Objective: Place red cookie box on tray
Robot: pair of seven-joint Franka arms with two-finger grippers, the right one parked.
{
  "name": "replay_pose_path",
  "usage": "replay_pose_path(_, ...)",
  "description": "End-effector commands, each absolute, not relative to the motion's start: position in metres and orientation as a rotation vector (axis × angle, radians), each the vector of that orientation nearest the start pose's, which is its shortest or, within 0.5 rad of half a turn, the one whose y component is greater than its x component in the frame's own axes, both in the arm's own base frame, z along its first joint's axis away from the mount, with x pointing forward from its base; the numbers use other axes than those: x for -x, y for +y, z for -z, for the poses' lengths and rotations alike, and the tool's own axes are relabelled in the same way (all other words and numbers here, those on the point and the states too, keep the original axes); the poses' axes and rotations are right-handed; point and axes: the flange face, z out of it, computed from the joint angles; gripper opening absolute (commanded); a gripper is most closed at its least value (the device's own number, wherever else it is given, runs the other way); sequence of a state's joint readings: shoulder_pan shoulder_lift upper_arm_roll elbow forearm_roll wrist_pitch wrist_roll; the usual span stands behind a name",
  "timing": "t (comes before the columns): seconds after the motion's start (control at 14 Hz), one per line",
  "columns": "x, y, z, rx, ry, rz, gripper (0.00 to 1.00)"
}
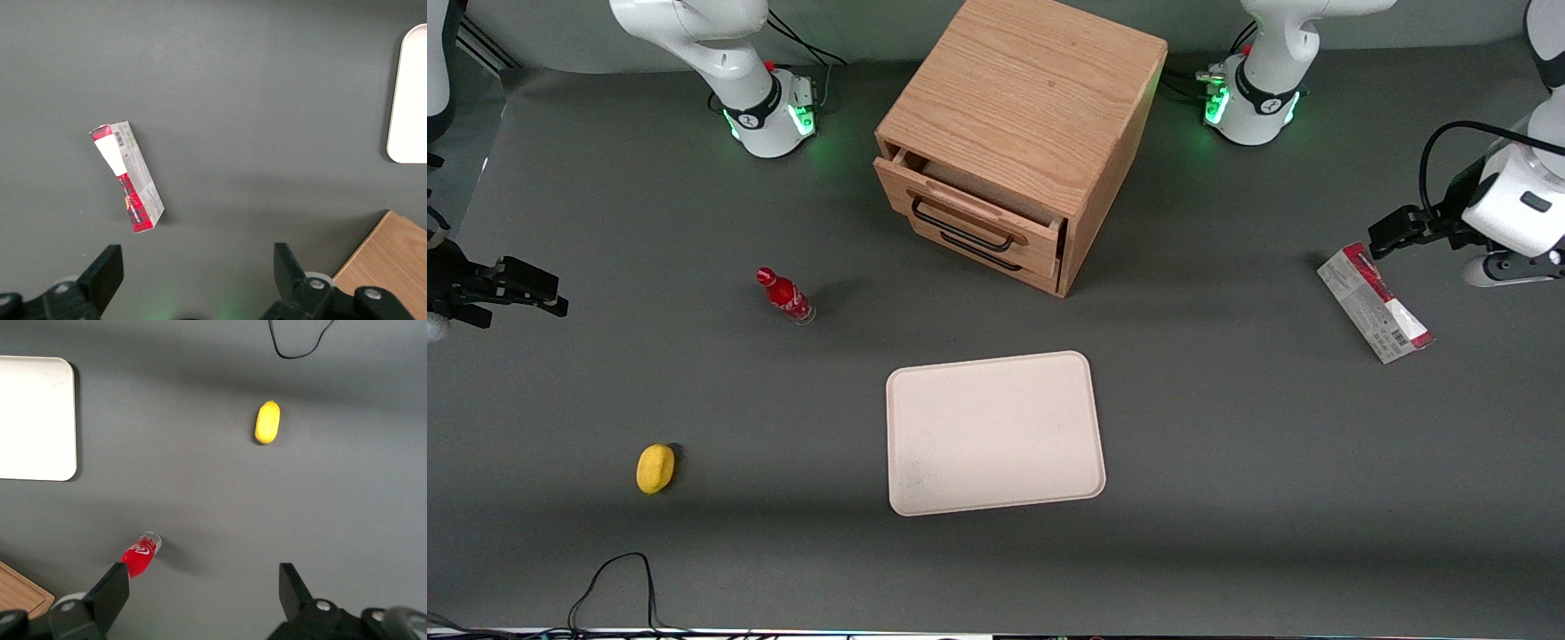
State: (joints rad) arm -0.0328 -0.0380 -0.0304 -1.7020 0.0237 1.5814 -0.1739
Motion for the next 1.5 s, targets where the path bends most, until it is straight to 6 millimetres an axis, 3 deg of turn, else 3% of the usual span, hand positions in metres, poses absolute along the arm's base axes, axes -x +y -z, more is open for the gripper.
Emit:
replay_pose_path(0.0, -0.544, -0.044, -0.585, 3.093, -0.132, -0.174, 1.0)
replay_pose_path(0.5, -0.54, -0.042, -0.586, 3.07, -0.137, -0.219, 1.0)
replay_pose_path(0.71, -0.542, -0.032, -0.59, 3.071, -0.159, -0.218, 1.0)
replay_pose_path(1.07, -0.543, 0.026, -0.606, 3.082, -0.246, -0.176, 1.0)
replay_pose_path(1.29, -0.538, 0.081, -0.613, 3.074, -0.371, -0.199, 1.0)
replay_pose_path(1.43, -0.529, 0.128, -0.615, 3.07, -0.457, -0.198, 1.0)
